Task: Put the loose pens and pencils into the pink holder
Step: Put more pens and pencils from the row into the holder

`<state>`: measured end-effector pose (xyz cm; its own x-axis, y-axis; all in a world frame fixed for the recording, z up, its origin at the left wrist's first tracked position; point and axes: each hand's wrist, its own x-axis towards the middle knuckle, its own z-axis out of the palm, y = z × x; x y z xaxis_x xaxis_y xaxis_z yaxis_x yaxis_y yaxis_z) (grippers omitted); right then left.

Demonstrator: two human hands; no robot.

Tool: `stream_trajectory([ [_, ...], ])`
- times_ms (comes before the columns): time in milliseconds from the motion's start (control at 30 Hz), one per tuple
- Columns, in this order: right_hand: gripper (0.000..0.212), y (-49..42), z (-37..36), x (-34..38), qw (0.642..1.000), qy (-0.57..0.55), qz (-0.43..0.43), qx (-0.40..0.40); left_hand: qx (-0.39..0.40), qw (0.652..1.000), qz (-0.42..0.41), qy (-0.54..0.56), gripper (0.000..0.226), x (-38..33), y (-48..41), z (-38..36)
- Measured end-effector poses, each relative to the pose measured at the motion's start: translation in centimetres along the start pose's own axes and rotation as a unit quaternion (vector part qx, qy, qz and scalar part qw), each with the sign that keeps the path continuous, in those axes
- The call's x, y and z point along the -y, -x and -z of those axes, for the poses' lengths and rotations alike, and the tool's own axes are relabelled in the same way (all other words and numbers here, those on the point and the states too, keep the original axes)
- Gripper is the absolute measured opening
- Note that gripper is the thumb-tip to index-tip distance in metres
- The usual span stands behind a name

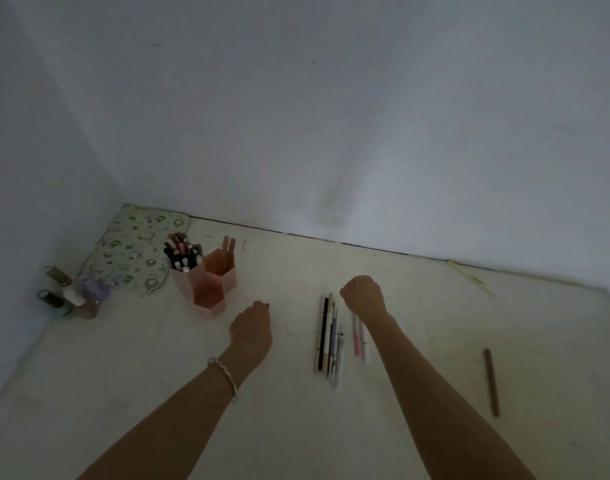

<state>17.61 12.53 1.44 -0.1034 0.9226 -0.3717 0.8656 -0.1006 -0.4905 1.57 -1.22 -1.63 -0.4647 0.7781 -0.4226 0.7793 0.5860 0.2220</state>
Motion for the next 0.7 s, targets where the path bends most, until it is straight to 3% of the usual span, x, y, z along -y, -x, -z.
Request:
stream_trajectory([
  [133, 0.04, 0.1, -1.7, -0.9, 1.0, 0.02, -0.005, 0.002, -0.042, 0.995, -0.05, 0.076, 0.024, -0.3, -0.1, 1.6],
  [300, 0.037, -0.1, -3.9, -0.1, 1.0, 0.008, 0.013, 0.004, -0.09, 0.966, -0.12, 0.21, 0.07, -0.4, 0.6, 4.0],
  [433, 0.029, 0.2, -4.6, 0.4, 0.999, 0.025, 0.038, -0.003, -0.121, 0.952, -0.14, 0.242, 0.063, -0.2, 1.0, 5.6],
  [533, 0.038, 0.1, -3.7, 1.6, 0.997, -0.068, 0.026, -0.02, -0.192, 0.931, -0.143, 0.275, 0.062, 0.4, 0.8, 7.3],
  [600, 0.026, -0.2, -2.5, 2.7, 0.986, -0.159, 0.024, -0.038, -0.262, 0.908, -0.136, 0.298, 0.058, 1.2, 0.2, 9.2],
  [700, 0.014, -0.3, -0.3, 4.7, 0.961, -0.265, 0.038, -0.066, -0.308, 0.885, -0.118, 0.328, 0.048, 2.7, -1.3, 12.4],
])
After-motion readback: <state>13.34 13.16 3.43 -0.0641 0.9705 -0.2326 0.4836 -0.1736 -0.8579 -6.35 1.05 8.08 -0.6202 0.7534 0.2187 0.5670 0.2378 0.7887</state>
